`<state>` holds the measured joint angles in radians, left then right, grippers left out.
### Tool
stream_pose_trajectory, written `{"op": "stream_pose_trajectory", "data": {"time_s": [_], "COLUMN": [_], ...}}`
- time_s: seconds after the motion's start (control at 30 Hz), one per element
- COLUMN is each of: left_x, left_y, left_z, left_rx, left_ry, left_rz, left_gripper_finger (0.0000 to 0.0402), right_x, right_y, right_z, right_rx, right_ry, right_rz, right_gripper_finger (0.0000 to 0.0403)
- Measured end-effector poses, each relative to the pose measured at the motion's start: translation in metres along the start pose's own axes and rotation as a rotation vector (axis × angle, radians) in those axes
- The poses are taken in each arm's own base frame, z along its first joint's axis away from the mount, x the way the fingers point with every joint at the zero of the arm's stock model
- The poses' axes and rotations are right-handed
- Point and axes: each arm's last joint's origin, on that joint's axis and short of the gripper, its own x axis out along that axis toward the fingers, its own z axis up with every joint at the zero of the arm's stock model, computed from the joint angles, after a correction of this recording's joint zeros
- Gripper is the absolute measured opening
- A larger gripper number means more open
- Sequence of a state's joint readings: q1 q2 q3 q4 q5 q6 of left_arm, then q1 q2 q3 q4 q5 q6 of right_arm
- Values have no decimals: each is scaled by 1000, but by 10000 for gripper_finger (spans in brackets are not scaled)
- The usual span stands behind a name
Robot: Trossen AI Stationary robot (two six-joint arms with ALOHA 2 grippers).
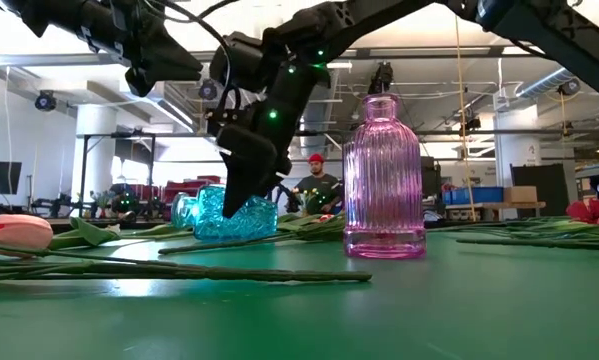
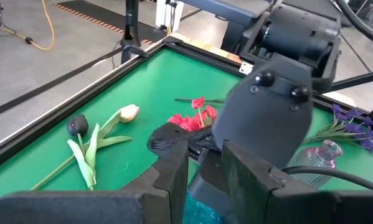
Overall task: Sort flowers into vase by color
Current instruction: Adjust the blue vase
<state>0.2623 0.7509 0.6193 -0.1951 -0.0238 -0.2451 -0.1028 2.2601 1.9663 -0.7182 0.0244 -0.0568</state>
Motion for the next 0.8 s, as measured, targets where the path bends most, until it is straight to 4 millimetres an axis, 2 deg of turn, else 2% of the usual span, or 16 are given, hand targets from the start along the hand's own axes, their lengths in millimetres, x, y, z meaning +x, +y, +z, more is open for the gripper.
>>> {"op": "stream_pose_trajectory", "data": {"time_s": [0.1, 0.27, 0.5, 0.6, 0.73, 0.8], "left_x": [0, 0, 0, 0, -5, -8], "left_y": [0, 0, 0, -1, -3, -4], "left_z": [0, 0, 0, 3, 9, 12], "left_rx": [0, 0, 0, 25, 70, 88], "left_ry": [0, 0, -3, -32, -99, -128], "left_rz": [0, 0, -1, -13, -41, -77], "left_gripper_finger": [86, 86, 86, 86, 86, 86], "right_x": [0, 2, 6, 2, -15, -31], "right_y": [-2, -4, -5, -5, -5, -7], "right_z": [0, 0, 0, 0, 0, 0], "right_rx": [-1, -2, -24, -28, -34, -32], "right_ry": [-2, -27, -58, -67, -129, -193], "right_rz": [30, 128, 128, 128, 122, 115], "right_gripper_finger": [345, 284, 284, 284, 284, 286]}}
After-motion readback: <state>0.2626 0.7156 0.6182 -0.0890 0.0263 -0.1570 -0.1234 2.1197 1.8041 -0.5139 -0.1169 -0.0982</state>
